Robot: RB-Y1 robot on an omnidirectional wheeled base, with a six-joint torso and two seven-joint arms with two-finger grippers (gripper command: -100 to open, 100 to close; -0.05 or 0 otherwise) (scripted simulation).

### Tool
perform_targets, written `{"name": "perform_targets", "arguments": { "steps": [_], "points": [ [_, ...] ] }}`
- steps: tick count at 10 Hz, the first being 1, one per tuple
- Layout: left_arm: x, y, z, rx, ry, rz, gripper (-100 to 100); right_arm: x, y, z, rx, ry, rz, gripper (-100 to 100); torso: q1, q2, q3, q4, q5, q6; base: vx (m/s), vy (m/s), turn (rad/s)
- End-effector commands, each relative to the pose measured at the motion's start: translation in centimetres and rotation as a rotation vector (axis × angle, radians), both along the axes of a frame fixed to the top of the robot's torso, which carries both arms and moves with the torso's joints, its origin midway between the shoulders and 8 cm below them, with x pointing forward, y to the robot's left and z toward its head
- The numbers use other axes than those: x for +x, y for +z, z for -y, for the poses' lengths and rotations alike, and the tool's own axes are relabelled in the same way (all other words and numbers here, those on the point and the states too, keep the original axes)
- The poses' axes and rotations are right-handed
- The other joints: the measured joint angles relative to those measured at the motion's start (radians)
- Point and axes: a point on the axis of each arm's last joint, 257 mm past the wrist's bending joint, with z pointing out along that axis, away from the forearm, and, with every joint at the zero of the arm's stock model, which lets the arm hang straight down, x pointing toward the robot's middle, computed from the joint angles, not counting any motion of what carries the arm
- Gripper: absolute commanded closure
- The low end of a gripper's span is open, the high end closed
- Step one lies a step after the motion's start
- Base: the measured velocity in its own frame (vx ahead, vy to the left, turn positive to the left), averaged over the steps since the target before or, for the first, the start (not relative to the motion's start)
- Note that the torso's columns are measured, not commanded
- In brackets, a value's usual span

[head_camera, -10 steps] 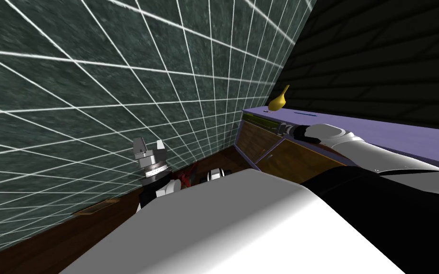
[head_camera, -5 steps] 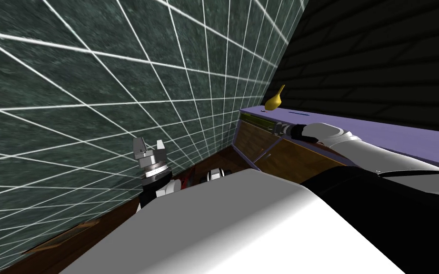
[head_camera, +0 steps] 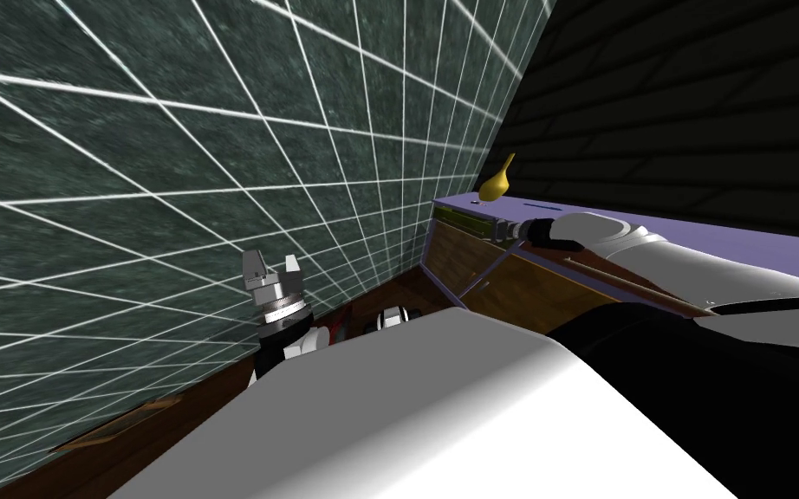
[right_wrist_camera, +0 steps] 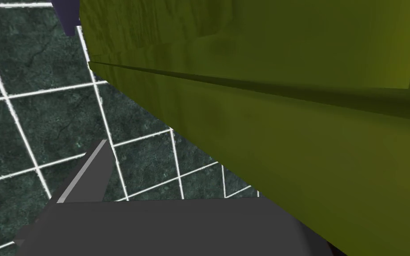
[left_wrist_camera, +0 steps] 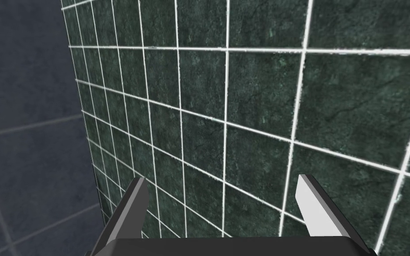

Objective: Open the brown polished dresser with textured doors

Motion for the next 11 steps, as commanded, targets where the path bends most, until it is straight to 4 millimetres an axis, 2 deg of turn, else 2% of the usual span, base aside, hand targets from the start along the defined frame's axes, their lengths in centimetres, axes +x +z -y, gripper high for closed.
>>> {"name": "perform_targets", "arguments": {
  "steps": [1,11],
  "points": [
    [0.0,0.0,0.0,0.000,0.000,0.000,0,0.4,0.3,-1.7,-0.016,0.057,-0.039,-100,0.000,0.000,0.000,0.000,0.000,0.000,-0.001,-0.073,0.012],
    [0.0,0.0,0.0,0.000,0.000,0.000,0,-0.2,0.6,-9.1,-0.098,0.282,-0.228,-100,-0.002,0.000,0.000,0.000,0.000,0.000,-0.004,-0.086,0.016]
  ]
}}
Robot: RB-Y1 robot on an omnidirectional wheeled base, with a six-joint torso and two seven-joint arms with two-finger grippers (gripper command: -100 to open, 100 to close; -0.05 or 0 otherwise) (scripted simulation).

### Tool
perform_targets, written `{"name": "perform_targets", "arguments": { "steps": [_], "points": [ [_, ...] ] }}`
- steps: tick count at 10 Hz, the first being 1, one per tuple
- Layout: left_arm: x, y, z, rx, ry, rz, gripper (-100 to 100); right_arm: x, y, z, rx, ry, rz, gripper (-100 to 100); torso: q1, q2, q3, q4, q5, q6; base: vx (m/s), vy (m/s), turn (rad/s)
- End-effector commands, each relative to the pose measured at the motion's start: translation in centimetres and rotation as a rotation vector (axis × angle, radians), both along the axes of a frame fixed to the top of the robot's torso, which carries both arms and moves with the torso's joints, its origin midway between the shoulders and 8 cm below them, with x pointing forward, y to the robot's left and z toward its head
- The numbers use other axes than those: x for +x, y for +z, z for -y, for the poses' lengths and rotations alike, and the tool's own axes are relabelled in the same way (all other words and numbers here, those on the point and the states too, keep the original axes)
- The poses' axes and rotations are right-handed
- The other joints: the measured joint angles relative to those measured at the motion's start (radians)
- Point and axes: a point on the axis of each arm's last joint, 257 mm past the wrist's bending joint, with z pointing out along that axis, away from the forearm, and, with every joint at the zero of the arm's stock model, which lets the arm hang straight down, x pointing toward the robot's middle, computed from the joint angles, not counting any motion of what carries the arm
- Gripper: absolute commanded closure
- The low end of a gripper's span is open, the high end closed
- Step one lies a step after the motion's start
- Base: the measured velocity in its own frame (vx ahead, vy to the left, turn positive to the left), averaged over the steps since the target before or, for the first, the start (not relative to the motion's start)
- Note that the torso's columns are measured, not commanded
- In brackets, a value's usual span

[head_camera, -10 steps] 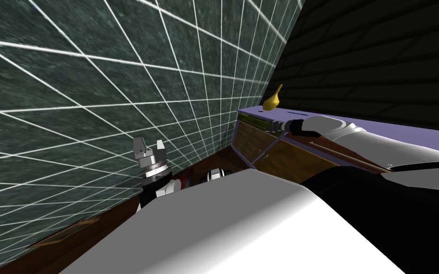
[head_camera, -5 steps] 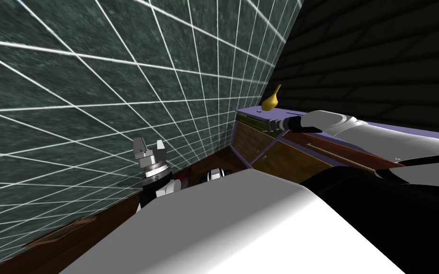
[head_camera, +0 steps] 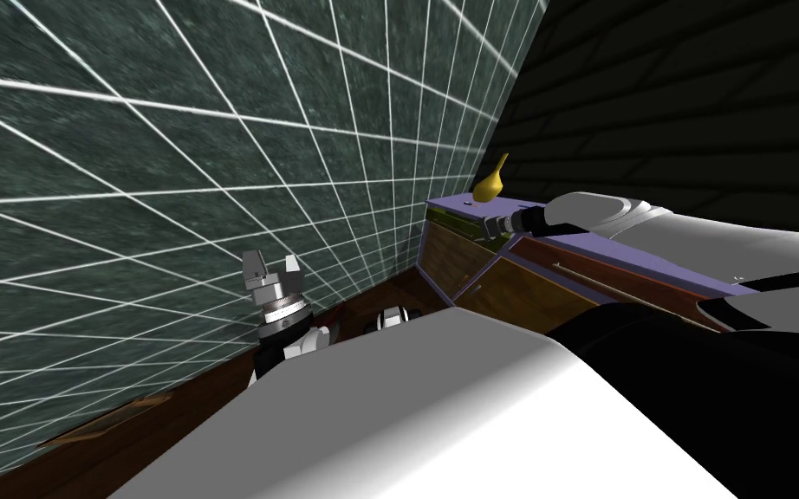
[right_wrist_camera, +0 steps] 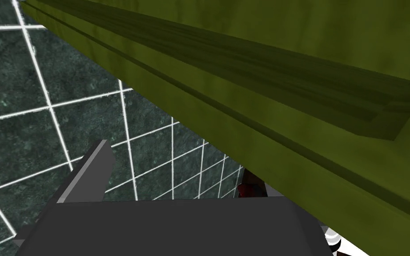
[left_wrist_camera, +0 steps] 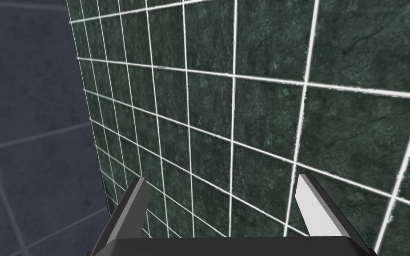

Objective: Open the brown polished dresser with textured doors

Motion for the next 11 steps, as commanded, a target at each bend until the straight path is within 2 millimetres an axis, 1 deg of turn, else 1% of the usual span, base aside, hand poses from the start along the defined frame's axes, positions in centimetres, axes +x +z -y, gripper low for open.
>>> {"name": "perform_targets", "arguments": {
  "steps": [1,3,4,5,6,7,8,9,10,11],
  "points": [
    [0.0,0.0,0.0,0.000,0.000,0.000,0,-0.6,-0.2,-2.0,-0.023,0.060,-0.060,-100,-0.001,0.000,0.000,0.000,0.000,0.000,-0.006,-0.088,0.015],
    [0.0,0.0,0.0,0.000,0.000,0.000,0,-1.1,-0.4,-3.4,-0.040,0.102,-0.104,-100,-0.001,0.001,0.001,0.000,0.000,0.000,-0.010,-0.100,0.020],
    [0.0,0.0,0.0,0.000,0.000,0.000,0,-0.9,-0.2,-2.9,-0.034,0.088,-0.088,-100,0.000,0.001,0.001,0.000,0.000,0.001,-0.001,-0.039,0.010],
    [0.0,0.0,0.0,0.000,0.000,0.000,0,-1.5,-1.9,-2.3,-0.032,0.078,-0.092,-100,0.002,0.000,0.001,0.000,0.000,0.001,0.045,0.023,0.114],
    [0.0,0.0,0.0,0.000,0.000,0.000,0,-1.4,-1.1,-2.5,-0.031,0.082,-0.094,-100,0.005,-0.002,-0.001,-0.001,0.001,0.000,0.028,0.015,0.028],
    [0.0,0.0,0.0,0.000,0.000,0.000,0,-1.4,-1.2,-2.5,-0.032,0.082,-0.093,100,0.003,-0.001,-0.001,0.000,0.001,0.000,0.000,0.000,0.000],
    [0.0,0.0,0.0,0.000,0.000,0.000,0,-1.3,-1.0,-2.7,-0.031,0.084,-0.091,100,0.000,0.001,0.001,0.000,0.000,0.000,-0.049,0.091,-0.074],
    [0.0,0.0,0.0,0.000,0.000,0.000,0,-1.3,-1.0,-2.7,-0.031,0.085,-0.091,100,0.008,0.002,0.001,0.003,0.004,-0.006,-0.054,0.131,0.006],
    [0.0,0.0,0.0,0.000,0.000,0.000,0,-1.2,-0.9,-2.8,-0.030,0.086,-0.090,100,0.011,0.000,0.000,0.001,0.004,-0.005,-0.039,0.153,0.031],
    [0.0,0.0,0.0,-0.001,0.000,0.000,0,-1.2,-0.8,-3.0,-0.029,0.087,-0.089,100,0.008,-0.002,-0.002,-0.001,0.003,-0.002,-0.043,0.189,0.001]
  ]
}}
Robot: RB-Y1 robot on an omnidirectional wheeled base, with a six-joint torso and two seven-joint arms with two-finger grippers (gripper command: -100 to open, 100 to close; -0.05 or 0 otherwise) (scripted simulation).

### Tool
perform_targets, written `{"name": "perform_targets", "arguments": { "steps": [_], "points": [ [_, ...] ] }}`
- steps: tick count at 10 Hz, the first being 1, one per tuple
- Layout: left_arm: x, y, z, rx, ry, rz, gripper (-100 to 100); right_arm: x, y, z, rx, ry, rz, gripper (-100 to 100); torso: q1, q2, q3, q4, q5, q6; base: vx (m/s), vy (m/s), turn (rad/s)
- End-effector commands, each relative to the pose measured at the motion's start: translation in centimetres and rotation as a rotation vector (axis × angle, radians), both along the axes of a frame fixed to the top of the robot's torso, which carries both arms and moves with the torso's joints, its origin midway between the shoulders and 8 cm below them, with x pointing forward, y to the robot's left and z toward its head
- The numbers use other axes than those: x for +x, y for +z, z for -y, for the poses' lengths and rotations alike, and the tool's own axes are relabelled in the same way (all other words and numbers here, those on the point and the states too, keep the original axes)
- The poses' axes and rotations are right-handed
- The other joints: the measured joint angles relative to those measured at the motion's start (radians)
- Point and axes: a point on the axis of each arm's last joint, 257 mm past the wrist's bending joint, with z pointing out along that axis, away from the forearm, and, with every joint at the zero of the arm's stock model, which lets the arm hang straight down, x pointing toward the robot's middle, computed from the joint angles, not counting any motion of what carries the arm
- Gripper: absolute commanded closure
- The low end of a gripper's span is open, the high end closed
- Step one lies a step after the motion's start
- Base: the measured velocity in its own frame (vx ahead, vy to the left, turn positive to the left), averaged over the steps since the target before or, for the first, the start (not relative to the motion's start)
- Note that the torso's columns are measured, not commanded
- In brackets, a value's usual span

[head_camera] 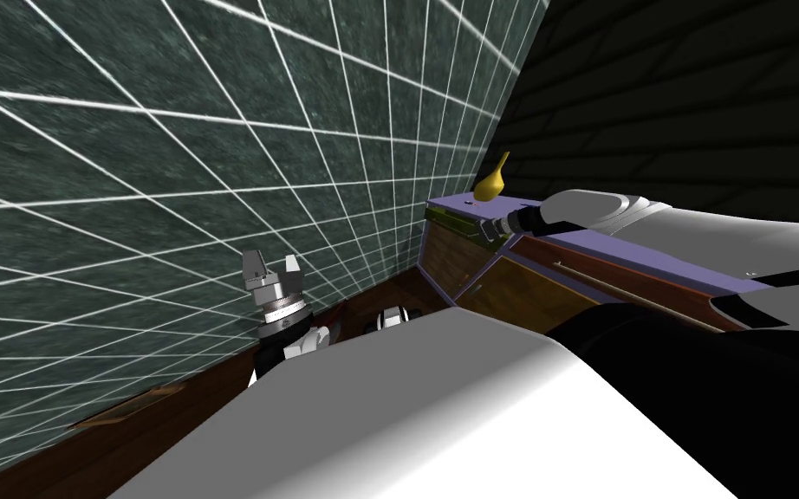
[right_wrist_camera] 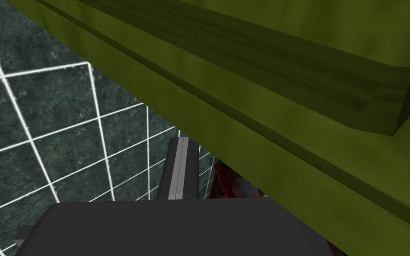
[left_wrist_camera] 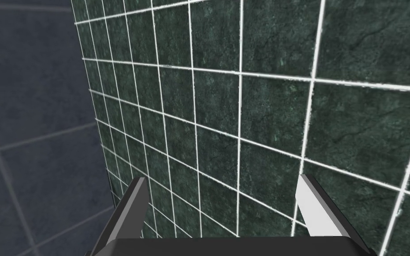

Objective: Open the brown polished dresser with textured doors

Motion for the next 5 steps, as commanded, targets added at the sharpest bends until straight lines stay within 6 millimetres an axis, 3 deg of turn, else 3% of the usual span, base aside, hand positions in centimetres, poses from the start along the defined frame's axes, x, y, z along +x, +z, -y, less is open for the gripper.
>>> {"name": "perform_targets", "arguments": {
  "steps": [1,2,5],
  "points": [
    [0.0,0.0,0.0,0.000,0.000,0.000,0,0.3,0.3,-0.3,0.002,0.004,0.005,100,-0.004,0.001,0.000,0.000,-0.002,0.002,-0.047,0.195,-0.018],
    [0.0,0.0,0.0,0.000,0.000,0.000,0,0.7,1.9,-0.9,0.002,0.012,0.005,-100,-0.007,0.002,0.001,0.000,-0.003,0.002,-0.021,0.078,-0.075],
    [0.0,0.0,0.0,0.001,0.000,0.000,0,1.4,4.6,-2.2,0.003,0.027,0.005,-100,-0.017,0.001,0.001,0.000,-0.006,0.002,0.013,-0.055,-0.052]
  ]
}}
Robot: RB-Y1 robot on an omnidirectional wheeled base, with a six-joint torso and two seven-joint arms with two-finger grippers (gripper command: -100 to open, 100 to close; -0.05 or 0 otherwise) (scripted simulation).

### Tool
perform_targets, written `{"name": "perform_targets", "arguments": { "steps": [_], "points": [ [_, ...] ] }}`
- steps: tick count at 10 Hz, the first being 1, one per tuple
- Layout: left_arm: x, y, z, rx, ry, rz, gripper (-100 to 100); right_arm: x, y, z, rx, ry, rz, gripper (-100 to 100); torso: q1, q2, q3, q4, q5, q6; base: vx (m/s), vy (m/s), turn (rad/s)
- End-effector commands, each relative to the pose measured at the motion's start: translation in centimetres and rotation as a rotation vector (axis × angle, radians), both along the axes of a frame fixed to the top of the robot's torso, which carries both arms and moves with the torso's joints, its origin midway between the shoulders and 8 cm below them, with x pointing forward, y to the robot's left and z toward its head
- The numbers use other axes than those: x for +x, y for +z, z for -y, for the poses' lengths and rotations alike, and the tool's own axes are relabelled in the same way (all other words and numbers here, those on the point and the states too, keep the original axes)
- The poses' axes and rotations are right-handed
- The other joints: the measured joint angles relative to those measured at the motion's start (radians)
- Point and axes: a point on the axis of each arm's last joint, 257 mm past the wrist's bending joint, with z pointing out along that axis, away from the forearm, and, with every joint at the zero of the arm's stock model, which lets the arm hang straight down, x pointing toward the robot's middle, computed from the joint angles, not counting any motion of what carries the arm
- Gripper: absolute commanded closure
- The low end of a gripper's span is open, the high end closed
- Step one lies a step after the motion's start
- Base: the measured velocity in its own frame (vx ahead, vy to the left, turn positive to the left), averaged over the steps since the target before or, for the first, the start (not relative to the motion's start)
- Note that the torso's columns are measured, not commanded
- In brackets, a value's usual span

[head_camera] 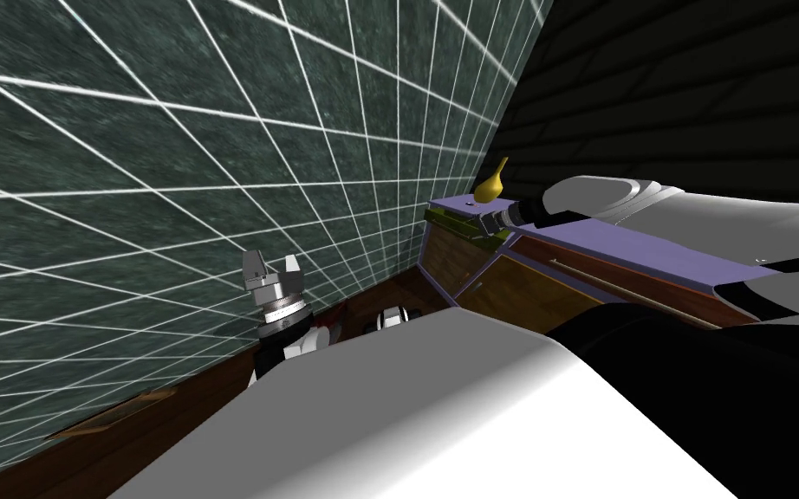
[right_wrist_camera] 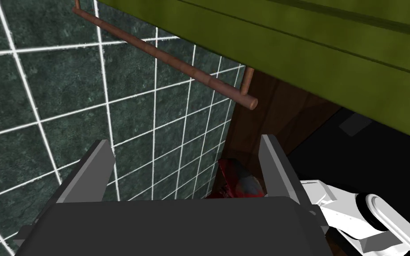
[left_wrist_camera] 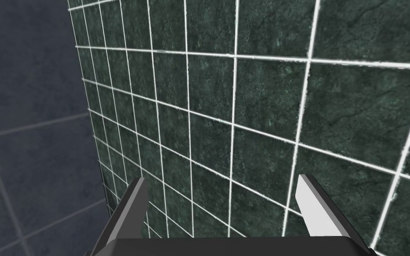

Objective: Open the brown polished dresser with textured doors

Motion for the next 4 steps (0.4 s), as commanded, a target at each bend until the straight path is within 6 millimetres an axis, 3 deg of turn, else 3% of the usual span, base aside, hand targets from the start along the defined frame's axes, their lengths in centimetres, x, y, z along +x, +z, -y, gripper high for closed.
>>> {"name": "perform_targets", "arguments": {
  "steps": [1,2,3,4],
  "points": [
    [0.0,0.0,0.0,0.000,0.000,0.000,0,0.3,1.7,-0.8,0.001,0.009,-0.002,-100,0.006,0.001,0.001,0.000,0.002,0.000,0.001,-0.034,-0.018],
    [0.0,0.0,0.0,0.000,0.000,0.000,0,0.5,2.8,-1.4,0.001,0.015,-0.003,-100,0.011,0.003,0.002,0.001,0.004,0.000,-0.001,-0.017,-0.039],
    [0.0,0.0,0.0,0.000,0.000,0.000,0,0.4,2.2,-1.2,-0.001,0.014,0.000,-100,0.013,0.003,0.002,0.001,0.005,0.000,0.001,-0.008,-0.010],
    [0.0,0.0,0.0,0.000,0.000,0.000,0,0.4,2.2,-1.3,0.001,0.013,-0.002,0,0.012,0.003,0.002,0.001,0.004,0.000,0.000,0.000,0.000]
  ]
}}
